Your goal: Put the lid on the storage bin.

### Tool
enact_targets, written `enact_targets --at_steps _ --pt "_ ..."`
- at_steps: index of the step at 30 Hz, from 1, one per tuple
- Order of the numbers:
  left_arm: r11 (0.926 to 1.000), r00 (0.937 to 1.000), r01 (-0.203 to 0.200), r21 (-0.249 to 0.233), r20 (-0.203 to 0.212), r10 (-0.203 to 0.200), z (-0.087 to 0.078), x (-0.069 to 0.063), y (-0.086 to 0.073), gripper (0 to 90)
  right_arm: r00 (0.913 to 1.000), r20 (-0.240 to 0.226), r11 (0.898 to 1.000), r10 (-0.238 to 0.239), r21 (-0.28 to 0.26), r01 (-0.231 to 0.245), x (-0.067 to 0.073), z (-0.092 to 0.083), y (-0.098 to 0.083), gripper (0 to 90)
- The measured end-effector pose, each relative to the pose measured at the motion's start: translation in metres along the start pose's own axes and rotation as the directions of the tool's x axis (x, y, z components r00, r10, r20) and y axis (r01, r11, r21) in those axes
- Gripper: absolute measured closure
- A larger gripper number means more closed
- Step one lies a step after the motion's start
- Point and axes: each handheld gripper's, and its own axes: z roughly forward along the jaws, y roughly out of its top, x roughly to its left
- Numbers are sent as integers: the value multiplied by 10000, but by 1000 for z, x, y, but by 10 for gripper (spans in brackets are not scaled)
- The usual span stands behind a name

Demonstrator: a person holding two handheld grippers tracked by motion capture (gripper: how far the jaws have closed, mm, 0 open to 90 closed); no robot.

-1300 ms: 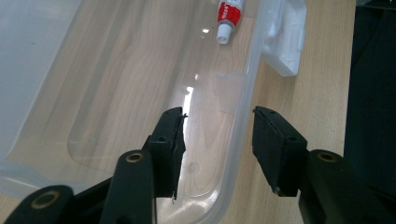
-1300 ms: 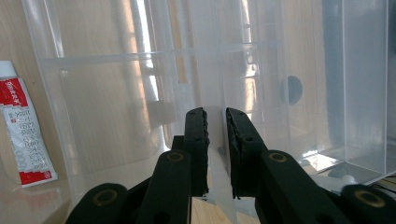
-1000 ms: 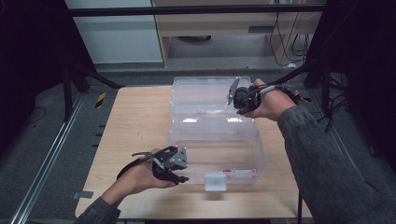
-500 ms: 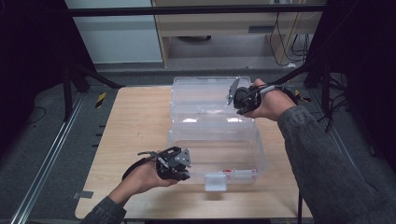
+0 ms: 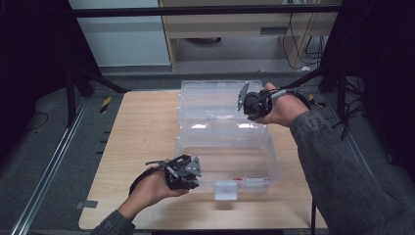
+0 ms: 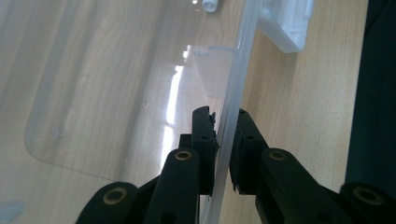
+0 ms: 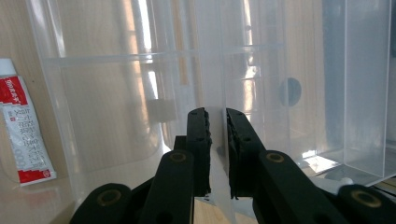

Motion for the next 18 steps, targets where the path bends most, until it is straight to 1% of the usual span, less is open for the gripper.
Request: enact_targets --at_steps 1,2,4,6,10,14,17,18 --pt "10000 10000 0 0 0 0 0 0 0 814 10000 0 10000 0 0 0 0 0 0 811" --pt "10000 10000 -6 -5 -81 6 0 -1 0 814 9999 -112 10000 50 67 -50 -1 -1 1 816" --pt "10000 10000 17 -22 -91 -17 0 -1 0 814 9999 -129 10000 72 48 -71 0 -1 2 819" --pt "9999 9999 -10 -102 -148 9 0 -1 0 814 9998 -195 10000 -9 43 10 0 -2 3 829" --pt "9998 9996 140 -172 -226 -144 0 -2 0 812 9999 -137 9999 -71 91 72 1 -3 4 836" --pt "9997 9996 198 -155 -187 -201 0 -1 0 810 9999 -150 9999 -44 137 46 4 -6 5 842" --pt "9995 9995 231 -192 -205 -235 0 -1 -1 809 9999 -88 9999 -70 94 70 5 -7 6 845" --pt "9994 9994 274 -205 -228 -279 0 -1 -1 808 9999 -142 10000 -68 26 69 5 -8 6 850"
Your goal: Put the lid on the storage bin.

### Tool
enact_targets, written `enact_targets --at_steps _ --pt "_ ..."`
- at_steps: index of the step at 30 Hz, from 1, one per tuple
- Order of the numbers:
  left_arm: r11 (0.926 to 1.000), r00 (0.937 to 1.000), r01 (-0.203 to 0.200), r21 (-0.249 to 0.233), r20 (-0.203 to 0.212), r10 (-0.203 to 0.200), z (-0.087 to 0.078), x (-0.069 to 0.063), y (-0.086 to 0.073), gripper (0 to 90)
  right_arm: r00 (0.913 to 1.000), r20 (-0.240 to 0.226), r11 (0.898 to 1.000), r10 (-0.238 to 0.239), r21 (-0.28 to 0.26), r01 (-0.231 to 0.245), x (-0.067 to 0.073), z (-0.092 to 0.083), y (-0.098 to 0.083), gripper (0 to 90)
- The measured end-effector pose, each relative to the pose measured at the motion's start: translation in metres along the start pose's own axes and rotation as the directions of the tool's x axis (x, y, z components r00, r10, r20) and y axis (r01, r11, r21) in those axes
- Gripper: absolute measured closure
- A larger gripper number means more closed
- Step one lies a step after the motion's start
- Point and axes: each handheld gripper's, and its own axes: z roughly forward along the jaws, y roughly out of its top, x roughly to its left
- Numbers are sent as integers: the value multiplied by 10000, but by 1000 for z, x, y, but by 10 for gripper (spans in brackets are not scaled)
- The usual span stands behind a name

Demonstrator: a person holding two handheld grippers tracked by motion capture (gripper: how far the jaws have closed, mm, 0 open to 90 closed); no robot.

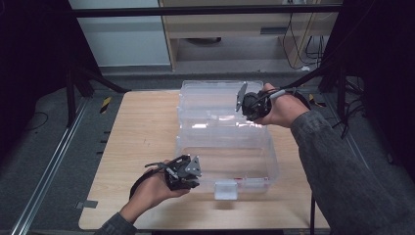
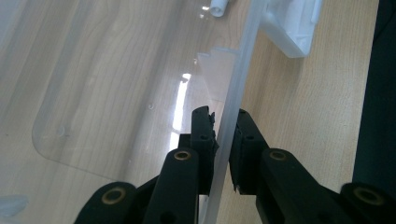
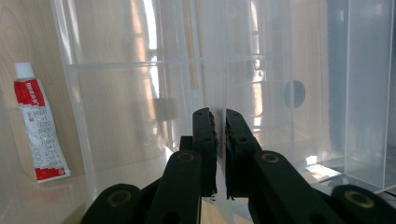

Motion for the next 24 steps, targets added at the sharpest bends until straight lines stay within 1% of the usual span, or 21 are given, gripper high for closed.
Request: enact_targets --at_steps 2,4,7,12,15,21,24 --pt "10000 10000 18 12 -15 -18 0 0 0 808 10000 16 10000 -1 -3 1 0 0 0 853" --pt "10000 10000 44 3 -11 -44 0 1 0 804 10000 -74 10000 -10 6 10 0 -2 1 857" --pt "9998 9998 186 -27 -13 -186 1 3 -1 801 10000 -72 10000 47 85 -46 0 -2 1 858" --pt "9996 9996 264 -64 -33 -265 1 3 -1 797 10000 -55 10000 32 -20 -32 3 -5 1 864" --pt "9996 9996 291 -50 -50 -291 1 3 -1 796 9999 -103 10000 42 -35 -43 6 -8 2 868" --pt "9994 9994 333 -84 -83 -334 2 2 -1 795 9999 95 9998 -122 -164 123 17 -15 2 871" --pt "9993 9993 360 -92 -118 -361 2 2 -1 794 9998 114 9994 -184 -293 187 22 -17 1 872"
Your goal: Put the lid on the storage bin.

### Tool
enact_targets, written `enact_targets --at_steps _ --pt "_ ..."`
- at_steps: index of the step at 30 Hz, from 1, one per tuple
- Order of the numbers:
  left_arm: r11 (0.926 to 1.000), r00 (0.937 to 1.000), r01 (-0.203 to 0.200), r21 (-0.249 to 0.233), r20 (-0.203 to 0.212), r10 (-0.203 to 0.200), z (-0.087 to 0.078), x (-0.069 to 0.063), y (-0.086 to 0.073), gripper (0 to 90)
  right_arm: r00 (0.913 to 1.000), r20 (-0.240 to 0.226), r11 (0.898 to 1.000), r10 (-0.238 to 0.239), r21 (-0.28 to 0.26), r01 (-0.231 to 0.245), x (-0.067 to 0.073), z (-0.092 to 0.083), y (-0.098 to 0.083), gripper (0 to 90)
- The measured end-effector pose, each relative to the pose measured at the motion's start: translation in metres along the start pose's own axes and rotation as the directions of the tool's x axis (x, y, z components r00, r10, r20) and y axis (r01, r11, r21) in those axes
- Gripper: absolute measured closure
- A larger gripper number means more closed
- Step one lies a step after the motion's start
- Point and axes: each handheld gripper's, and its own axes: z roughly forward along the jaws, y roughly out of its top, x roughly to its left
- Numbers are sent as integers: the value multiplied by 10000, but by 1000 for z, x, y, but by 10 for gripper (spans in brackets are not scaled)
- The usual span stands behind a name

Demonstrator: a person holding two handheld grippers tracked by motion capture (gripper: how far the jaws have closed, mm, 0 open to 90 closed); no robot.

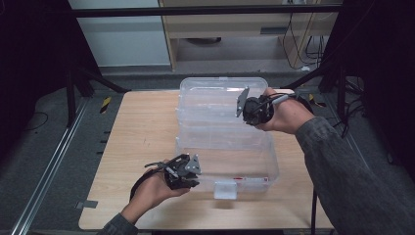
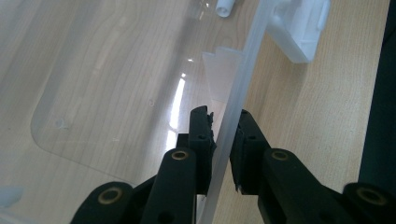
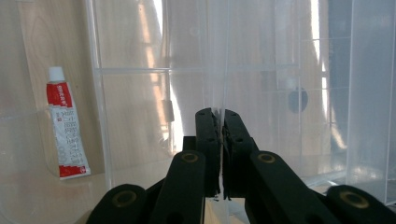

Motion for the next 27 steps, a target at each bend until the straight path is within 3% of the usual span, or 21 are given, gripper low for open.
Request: enact_targets --at_steps 1,2,3,5,6,12,13,15,27 --pt "10000 10000 3 4 -7 -3 0 0 0 793 10000 30 10000 -8 -29 8 2 -1 0 873" --pt "9993 9993 381 1 21 -381 0 -3 -1 793 10000 55 10000 -22 -59 22 4 -2 0 872" --pt "9989 9989 474 17 2 -474 0 -3 -1 792 9999 67 9999 -89 -51 90 7 -4 0 873" --pt "9989 9989 464 5 -18 -464 0 -3 -1 791 9998 135 9998 -156 -115 158 11 -6 0 873" --pt "10000 10000 13 7 -48 -13 0 0 0 790 9996 165 9997 -223 -115 225 15 -7 0 873" --pt "10000 9999 48 -58 -96 -48 0 -1 -1 785 9974 463 9984 -560 -3 561 31 -12 0 868" --pt "9986 9986 526 -66 -84 -527 0 -4 -2 784 9970 481 9982 -602 -35 605 35 -14 -1 867" --pt "9983 9983 575 -70 -75 -575 0 -4 -2 784 9971 470 9981 -600 -104 606 37 -14 -1 868" --pt "9989 9985 450 -161 -319 -455 1 -7 -2 767 9965 336 9967 -767 -249 775 50 -19 -5 866"
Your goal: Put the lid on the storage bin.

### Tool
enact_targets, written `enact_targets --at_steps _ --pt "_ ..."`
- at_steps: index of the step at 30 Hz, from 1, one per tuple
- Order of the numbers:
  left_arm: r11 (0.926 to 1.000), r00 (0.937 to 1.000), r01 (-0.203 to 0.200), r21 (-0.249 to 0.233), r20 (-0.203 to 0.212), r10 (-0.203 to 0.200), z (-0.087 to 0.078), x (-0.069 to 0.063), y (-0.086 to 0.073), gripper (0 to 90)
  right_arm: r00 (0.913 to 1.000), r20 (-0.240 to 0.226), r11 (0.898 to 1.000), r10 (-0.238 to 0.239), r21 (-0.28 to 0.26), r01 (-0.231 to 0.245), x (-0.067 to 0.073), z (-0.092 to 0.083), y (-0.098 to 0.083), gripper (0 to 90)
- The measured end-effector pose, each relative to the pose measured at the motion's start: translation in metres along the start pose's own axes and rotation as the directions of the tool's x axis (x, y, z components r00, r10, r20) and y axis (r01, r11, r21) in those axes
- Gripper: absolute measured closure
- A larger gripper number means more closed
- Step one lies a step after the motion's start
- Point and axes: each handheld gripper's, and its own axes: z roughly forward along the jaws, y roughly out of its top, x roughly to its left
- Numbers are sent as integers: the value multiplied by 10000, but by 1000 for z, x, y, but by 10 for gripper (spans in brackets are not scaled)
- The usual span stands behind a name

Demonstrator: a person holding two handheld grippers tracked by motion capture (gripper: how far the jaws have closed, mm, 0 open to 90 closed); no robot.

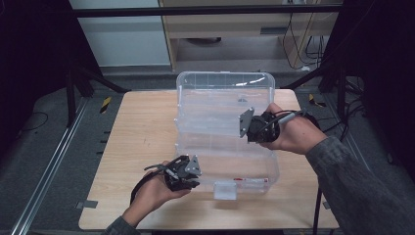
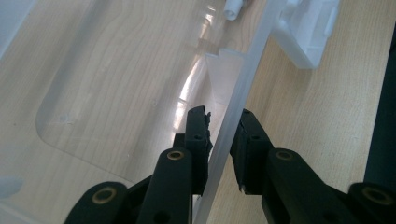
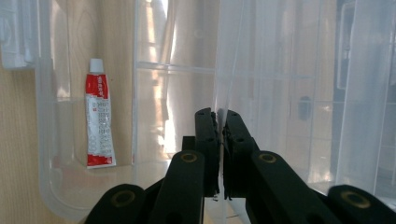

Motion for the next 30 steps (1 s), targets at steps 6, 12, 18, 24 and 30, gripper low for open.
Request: enact_targets --at_steps 6,12,18,24,30 --pt "10000 10000 -11 14 7 11 0 0 0 763 10000 -47 9996 -17 -297 16 14 -3 -5 865" --pt "9997 9997 -238 4 -75 238 0 1 0 761 9998 -179 9993 -54 -362 47 20 -2 -7 857" --pt "9996 9987 260 -87 -434 -264 3 -6 3 755 9998 -168 9994 61 -327 -66 7 1 -10 843" --pt "9998 9991 178 -90 -391 -182 4 -3 4 763 10000 -64 9995 40 -305 -42 7 4 -10 851" --pt "10000 9992 -23 -80 -401 20 4 -3 4 764 9998 -173 9989 101 -452 -109 14 3 -13 854"
